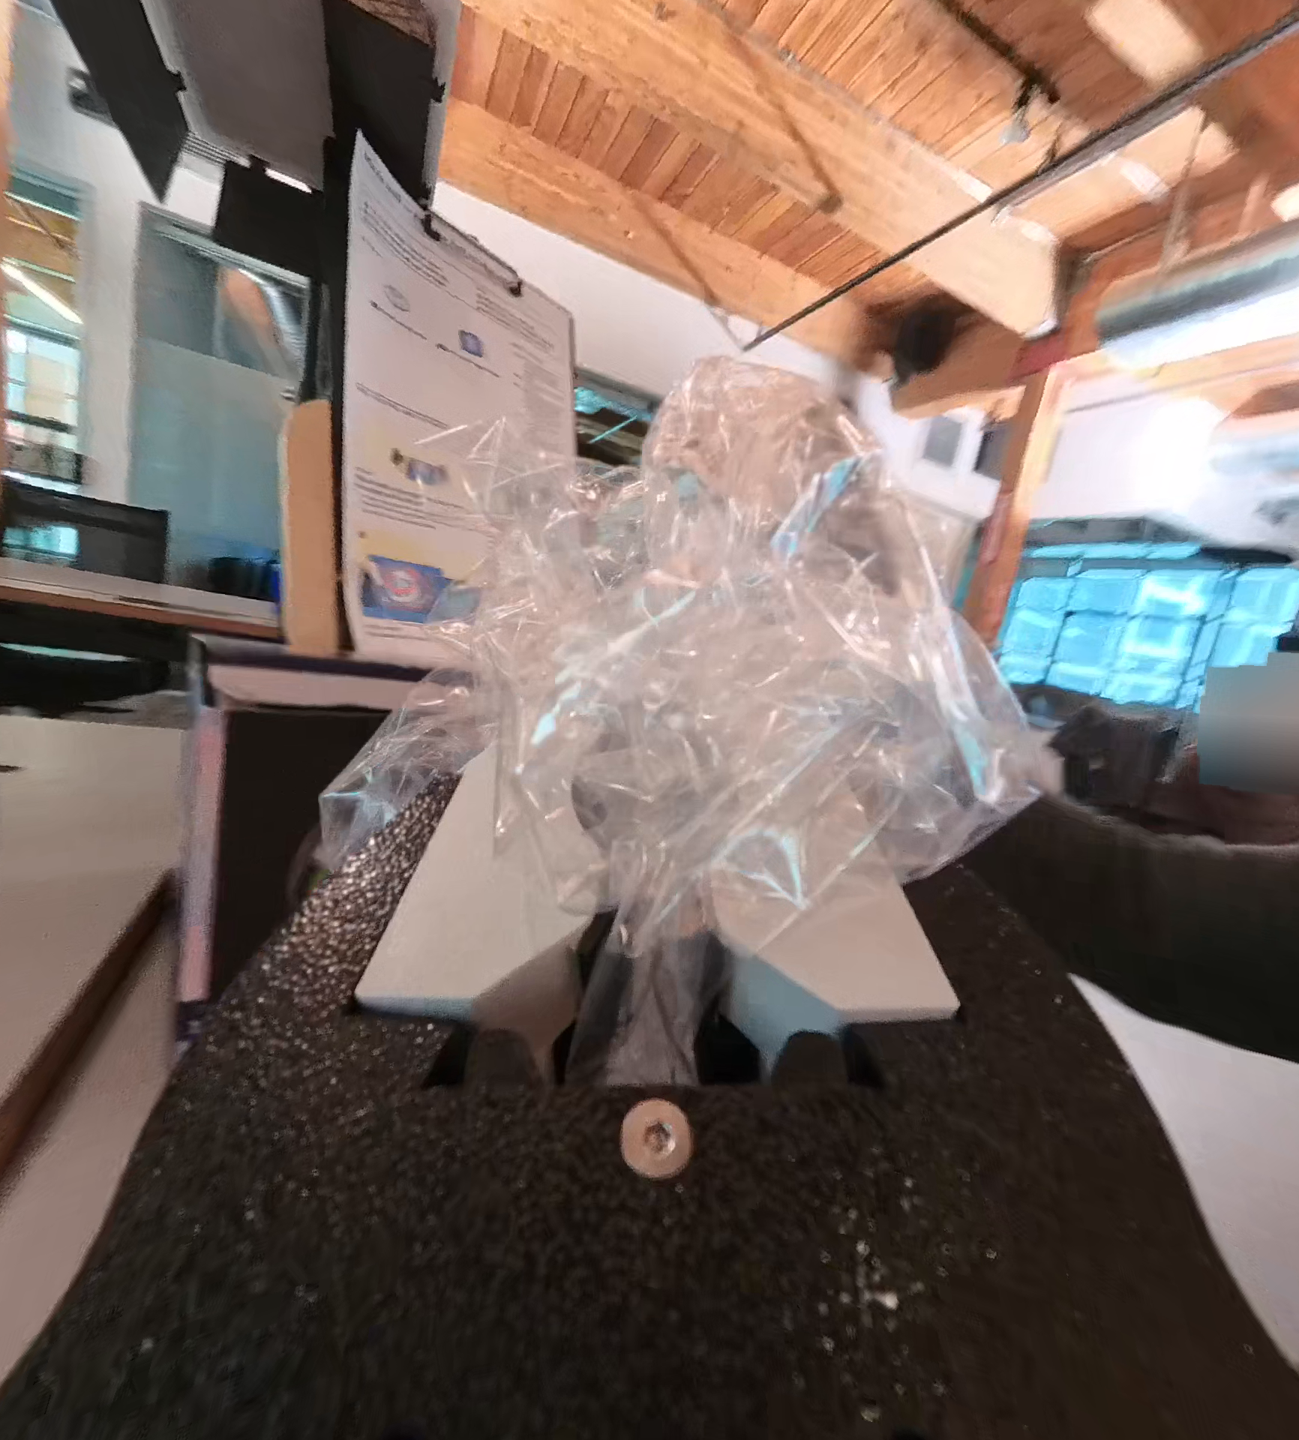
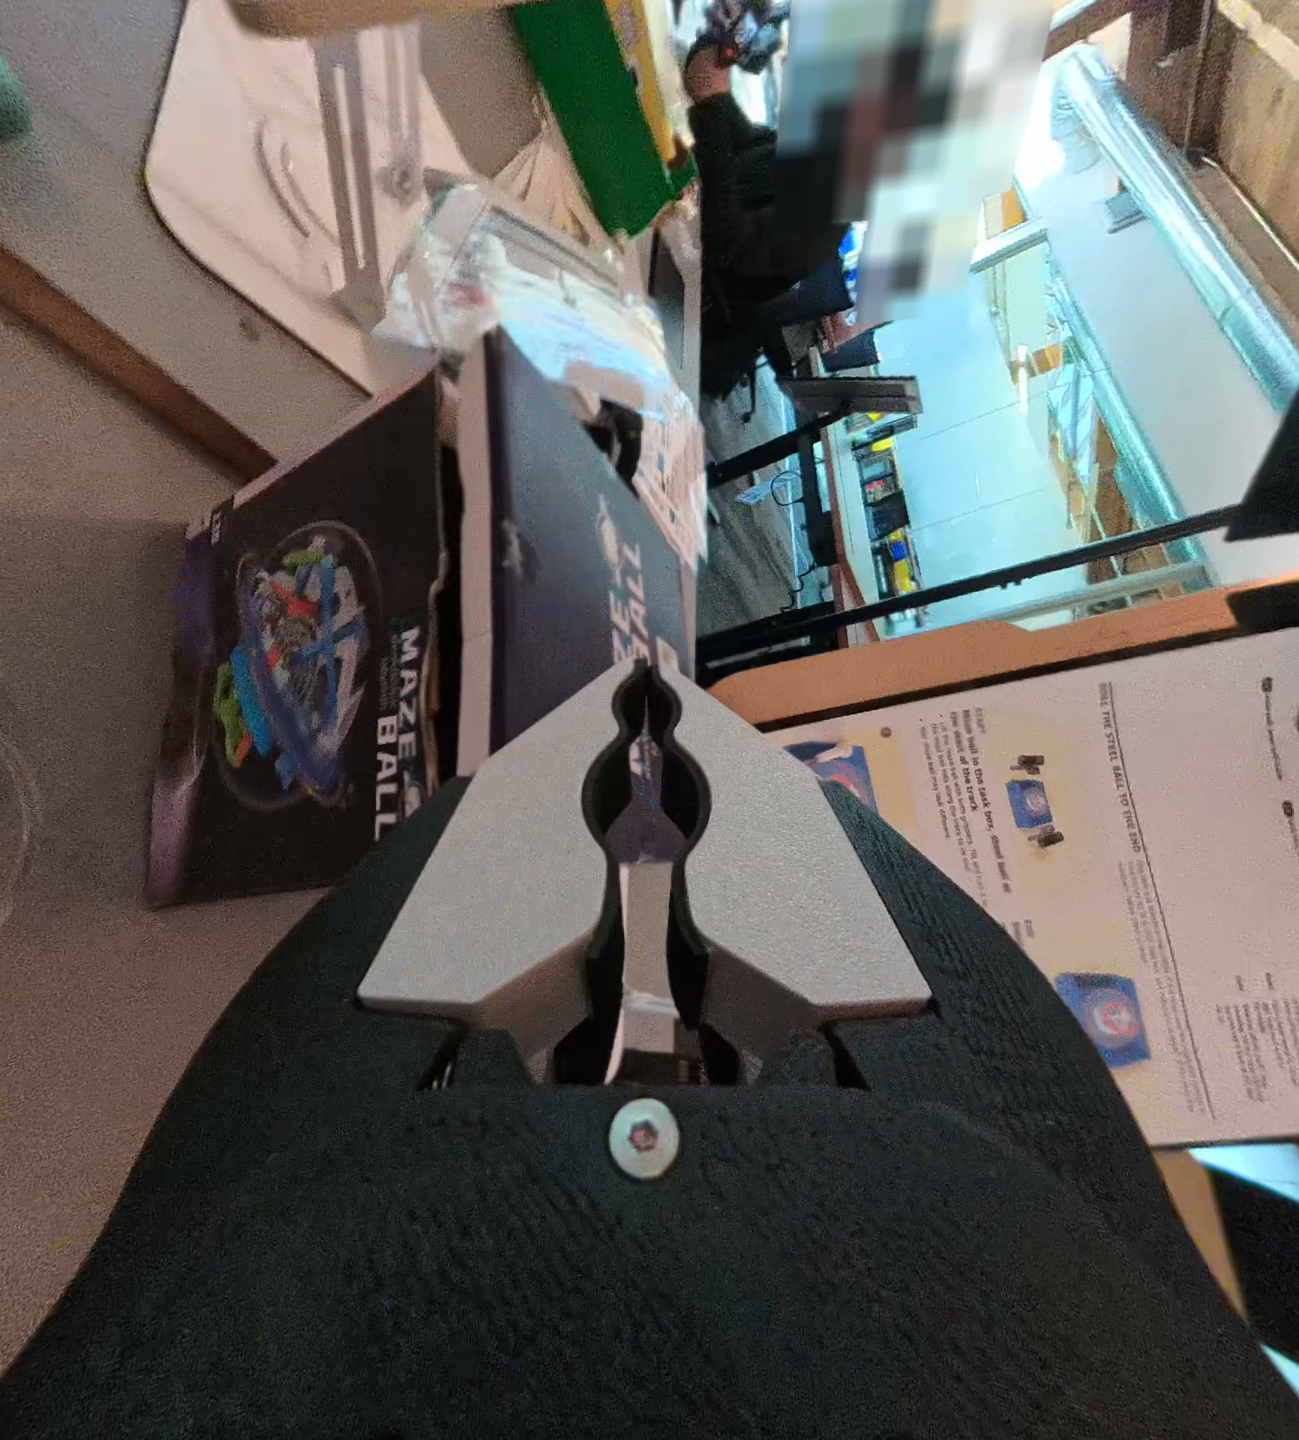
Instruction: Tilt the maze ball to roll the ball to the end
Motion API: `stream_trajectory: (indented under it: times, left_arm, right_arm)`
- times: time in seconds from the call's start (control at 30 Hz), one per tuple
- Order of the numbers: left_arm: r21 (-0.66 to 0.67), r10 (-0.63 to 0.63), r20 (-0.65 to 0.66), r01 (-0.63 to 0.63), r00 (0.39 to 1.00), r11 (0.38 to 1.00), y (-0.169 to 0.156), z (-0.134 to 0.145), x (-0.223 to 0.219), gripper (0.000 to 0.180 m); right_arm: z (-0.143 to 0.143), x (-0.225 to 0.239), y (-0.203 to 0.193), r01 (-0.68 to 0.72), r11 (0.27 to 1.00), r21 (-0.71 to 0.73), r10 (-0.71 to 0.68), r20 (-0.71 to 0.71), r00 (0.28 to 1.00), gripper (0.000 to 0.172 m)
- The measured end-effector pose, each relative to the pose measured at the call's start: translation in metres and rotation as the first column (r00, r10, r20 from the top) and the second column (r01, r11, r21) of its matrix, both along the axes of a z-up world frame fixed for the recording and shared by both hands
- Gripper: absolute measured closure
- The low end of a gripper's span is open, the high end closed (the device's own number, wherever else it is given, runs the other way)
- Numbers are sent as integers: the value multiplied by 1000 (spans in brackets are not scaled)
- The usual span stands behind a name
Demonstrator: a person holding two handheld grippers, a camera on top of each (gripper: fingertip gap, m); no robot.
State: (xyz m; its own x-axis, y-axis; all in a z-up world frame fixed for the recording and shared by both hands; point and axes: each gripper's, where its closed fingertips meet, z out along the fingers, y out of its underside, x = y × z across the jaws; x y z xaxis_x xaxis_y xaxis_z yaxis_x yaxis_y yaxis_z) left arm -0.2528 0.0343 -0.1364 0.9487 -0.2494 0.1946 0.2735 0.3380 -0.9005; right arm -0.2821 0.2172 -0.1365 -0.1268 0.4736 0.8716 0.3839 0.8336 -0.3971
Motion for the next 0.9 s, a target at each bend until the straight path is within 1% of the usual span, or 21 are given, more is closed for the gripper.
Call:
stream_trajectory:
  times: [0.07,0.13,0.17,0.2,0.23,0.27,0.3,0.37,0.4,0.43,0.53,0.63,0.7,0.73,0.8,0.9]
  left_arm:
    - [-45,89,-118,-95,989,994,22,9,-10,172]
    - [-95,152,-278,-185,948,978,51,21,-20,172]
    - [-113,177,-352,-229,919,967,66,28,-26,172]
    - [-113,219,-405,-286,888,951,76,38,-34,172]
    - [-91,261,-433,-330,863,939,80,50,-41,172]
    - [-65,281,-431,-340,858,938,80,64,-44,174]
    - [-43,282,-411,-328,867,944,77,76,-45,173]
    - [-6,289,-379,-315,879,949,67,92,-47,172]
    - [8,294,-377,-315,878,949,63,95,-47,173]
    - [17,298,-376,-315,877,949,60,96,-46,172]
    - [11,292,-378,-311,879,950,54,88,-43,172]
    - [-9,290,-389,-319,874,948,51,77,-42,173]
    - [-19,282,-387,-313,878,950,50,73,-41,172]
    - [-19,280,-384,-311,880,950,49,72,-41,172]
    - [-14,279,-379,-307,882,952,48,71,-40,172]
    - [-1,276,-364,-297,890,955,46,69,-39,173]
  right_arm:
    - [21,0,0,-3,996,-94,-2,-53,999,172]
    - [41,-1,2,-11,980,-199,-6,-85,996,172]
    - [47,-1,4,-10,970,-242,-10,-78,997,172]
    - [48,-2,5,-9,961,-278,-3,-43,999,172]
    - [45,-2,4,-14,950,-312,15,1,1000,172]
    - [41,-2,2,-25,939,-344,40,37,999,172]
    - [36,-2,-3,-49,928,-369,80,69,994,162]
    - [19,-2,-11,-86,920,-382,142,120,983,122]
    - [9,-3,-12,-80,924,-373,145,147,978,108]
    - [0,-5,-11,-67,932,-356,135,169,976,103]
    - [-20,-13,-10,-49,957,-286,113,210,971,101]
    - [-37,-20,-3,-21,991,-132,53,247,967,101]
    - [-37,-25,3,-4,1000,-15,7,226,974,108]
    - [-34,-27,4,-4,1000,26,-1,200,980,116]
    - [-24,-30,7,1,996,93,-15,147,989,120]
    - [-21,-31,8,3,996,93,-18,153,988,118]
